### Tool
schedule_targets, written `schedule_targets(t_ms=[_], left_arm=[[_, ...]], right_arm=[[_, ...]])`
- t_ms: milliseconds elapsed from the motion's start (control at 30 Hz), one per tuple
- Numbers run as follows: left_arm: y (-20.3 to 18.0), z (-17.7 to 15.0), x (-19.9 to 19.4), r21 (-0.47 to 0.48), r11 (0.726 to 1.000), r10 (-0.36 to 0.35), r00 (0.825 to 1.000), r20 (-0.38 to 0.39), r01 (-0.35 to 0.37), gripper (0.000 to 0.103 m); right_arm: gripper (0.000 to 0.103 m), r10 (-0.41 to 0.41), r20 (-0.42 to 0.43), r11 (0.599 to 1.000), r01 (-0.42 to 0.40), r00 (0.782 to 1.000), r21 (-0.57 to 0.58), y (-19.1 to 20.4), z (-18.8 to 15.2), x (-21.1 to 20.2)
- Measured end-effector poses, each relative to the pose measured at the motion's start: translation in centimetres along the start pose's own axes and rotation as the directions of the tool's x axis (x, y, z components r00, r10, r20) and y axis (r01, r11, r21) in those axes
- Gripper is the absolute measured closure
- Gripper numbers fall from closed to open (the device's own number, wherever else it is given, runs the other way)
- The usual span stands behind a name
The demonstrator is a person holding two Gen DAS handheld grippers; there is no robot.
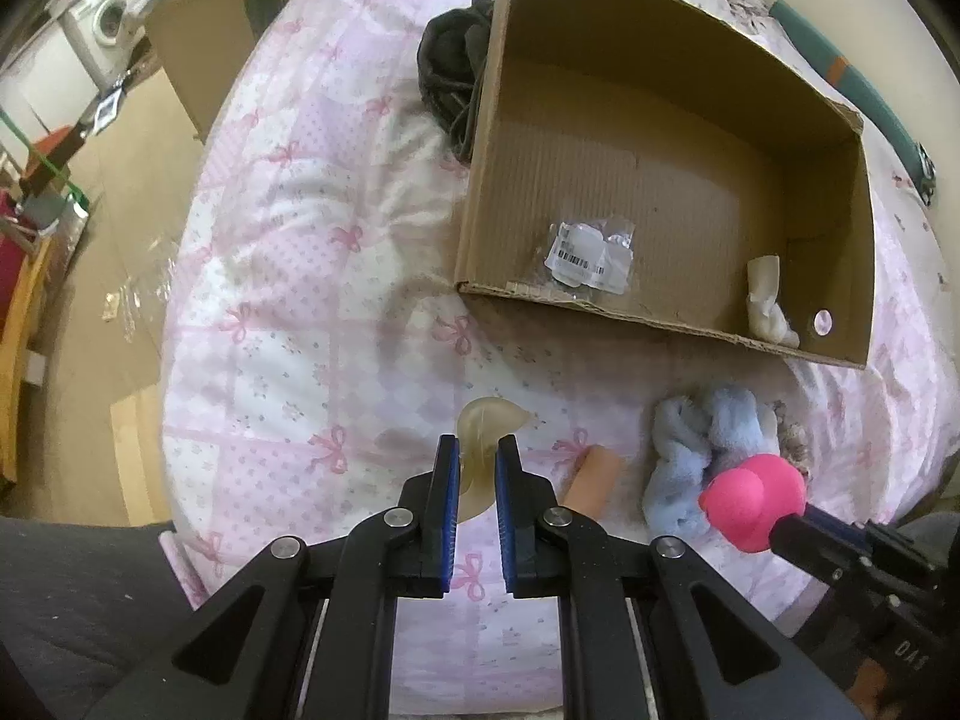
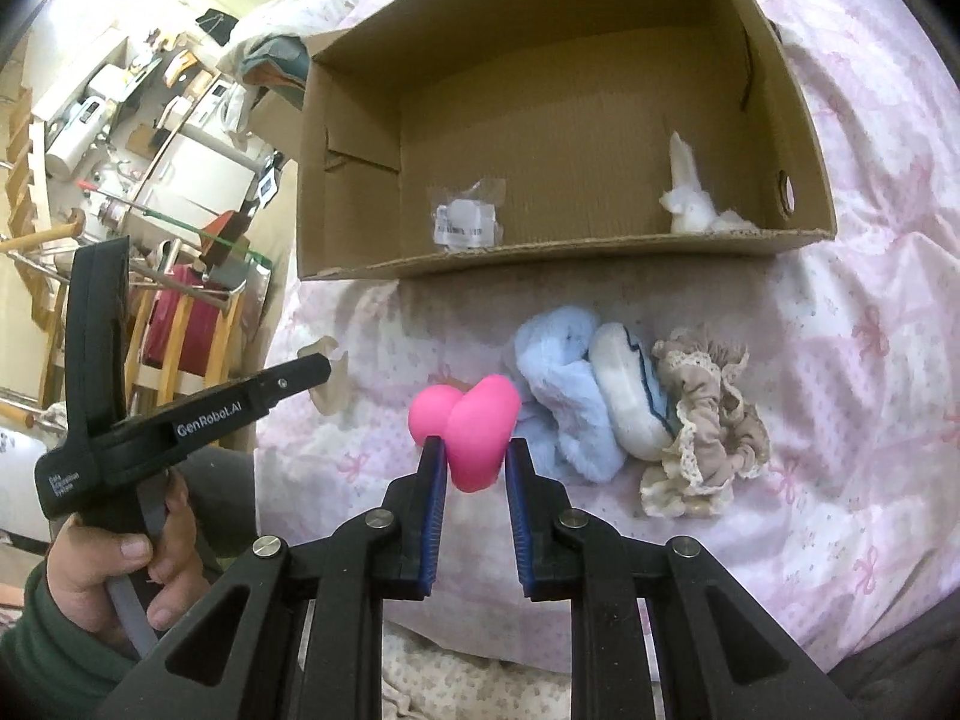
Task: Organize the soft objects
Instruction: 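Carry the pink sponge and tan piece over the box with both grippers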
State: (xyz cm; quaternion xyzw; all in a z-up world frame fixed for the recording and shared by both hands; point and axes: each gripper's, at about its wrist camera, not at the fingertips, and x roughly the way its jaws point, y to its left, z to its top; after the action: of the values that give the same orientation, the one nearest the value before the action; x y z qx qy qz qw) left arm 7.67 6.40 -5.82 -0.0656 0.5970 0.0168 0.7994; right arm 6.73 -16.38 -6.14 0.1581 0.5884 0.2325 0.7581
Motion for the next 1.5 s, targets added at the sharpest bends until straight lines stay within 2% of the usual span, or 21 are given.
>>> schedule_targets(t_ms=[700, 833, 900, 967, 1133, 1300, 1500], left_arm=[[-0.2, -0.2, -0.1, 0.002, 0.999, 0.050, 0.998, 0.026, -0.050, 0.093], [-0.2, 0.4, -3.3, -0.019, 1.000, -0.003, 0.996, 0.093, 0.004, 0.093], [-0.5, 1.2, -5.3, -0.009, 1.000, -0.010, 0.990, 0.143, 0.012, 0.093], [-0.9, 2.5, -7.3, 0.014, 1.000, -0.014, 0.979, 0.203, 0.012, 0.093], [-2.4, 5.5, -9.8, 0.084, 0.996, -0.022, 0.956, 0.294, -0.003, 0.092], [-3.7, 8.1, -8.6, 0.127, 0.992, -0.058, 0.953, 0.296, 0.021, 0.092], [-4.8, 8.5, -4.5, 0.155, 0.988, -0.040, 0.962, 0.269, -0.002, 0.092]], right_arm=[[0.082, 0.030, 0.058, 1.000, -0.030, 0.998, 0.000, -0.4, -0.1, -1.8], [0.082, 0.045, 0.077, 0.999, -0.046, 0.996, 0.014, -0.6, 0.1, -2.6], [0.082, 0.063, 0.113, 0.998, -0.065, 0.992, 0.018, -0.6, 0.4, -4.0], [0.082, 0.071, 0.156, 0.997, -0.073, 0.985, 0.005, -0.3, 0.9, -5.6], [0.082, 0.083, 0.234, 0.997, -0.082, 0.969, -0.017, 0.0, 3.2, -8.9], [0.082, 0.065, 0.297, 0.998, -0.063, 0.953, -0.016, -1.2, 5.9, -10.5], [0.082, 0.002, 0.291, 1.000, -0.009, 0.957, 0.025, -3.6, 7.7, -8.8]])
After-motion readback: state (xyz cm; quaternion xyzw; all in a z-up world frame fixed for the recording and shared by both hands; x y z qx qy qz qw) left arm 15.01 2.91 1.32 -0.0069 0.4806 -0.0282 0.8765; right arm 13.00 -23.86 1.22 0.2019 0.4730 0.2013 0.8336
